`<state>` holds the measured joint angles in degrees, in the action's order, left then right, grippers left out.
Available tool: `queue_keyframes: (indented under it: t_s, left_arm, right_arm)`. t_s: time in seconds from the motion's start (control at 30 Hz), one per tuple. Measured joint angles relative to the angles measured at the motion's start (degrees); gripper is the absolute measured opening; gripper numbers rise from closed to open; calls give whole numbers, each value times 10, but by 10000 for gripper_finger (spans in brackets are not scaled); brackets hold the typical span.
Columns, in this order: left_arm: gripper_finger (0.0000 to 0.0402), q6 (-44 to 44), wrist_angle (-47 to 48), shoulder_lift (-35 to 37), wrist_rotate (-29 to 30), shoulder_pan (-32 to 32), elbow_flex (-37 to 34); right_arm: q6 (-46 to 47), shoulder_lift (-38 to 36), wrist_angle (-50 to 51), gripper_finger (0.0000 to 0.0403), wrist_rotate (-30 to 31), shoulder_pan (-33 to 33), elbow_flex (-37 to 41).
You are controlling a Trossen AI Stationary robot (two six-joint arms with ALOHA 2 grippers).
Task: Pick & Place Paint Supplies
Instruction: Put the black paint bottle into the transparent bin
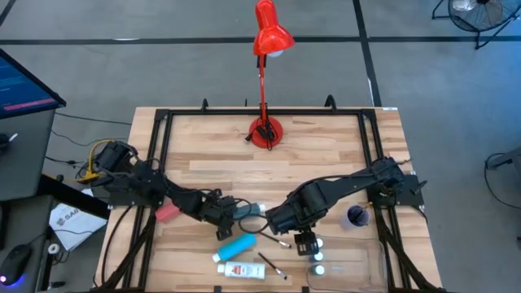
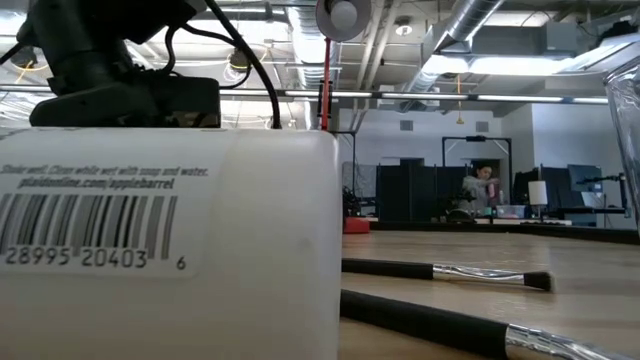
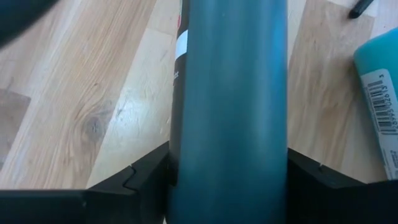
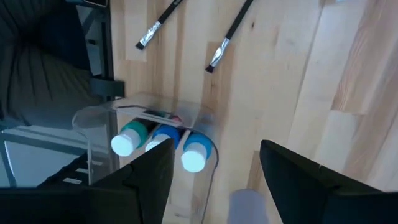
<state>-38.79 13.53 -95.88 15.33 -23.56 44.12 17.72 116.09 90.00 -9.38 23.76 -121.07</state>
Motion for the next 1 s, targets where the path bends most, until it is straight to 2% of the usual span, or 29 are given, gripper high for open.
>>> queue_keyframes:
  t_s: [0.23,0.5,0.77,1.0]
  left_arm:
    - [217,21,-13,-1,-5,12,0]
    - [186,23,-21,-1,-11,22,0]
    - [181,19,-33,-1,-6,22,-1]
    - [168,38,-87,-2,21,22,-1]
  right_arm:
    - [6,0,0,228,-26,2,23]
    - [-18,0,0,228,-25,3,66]
    - [-61,0,0,228,8,-1,95]
    - [-74,0,0,228,16,-12,95]
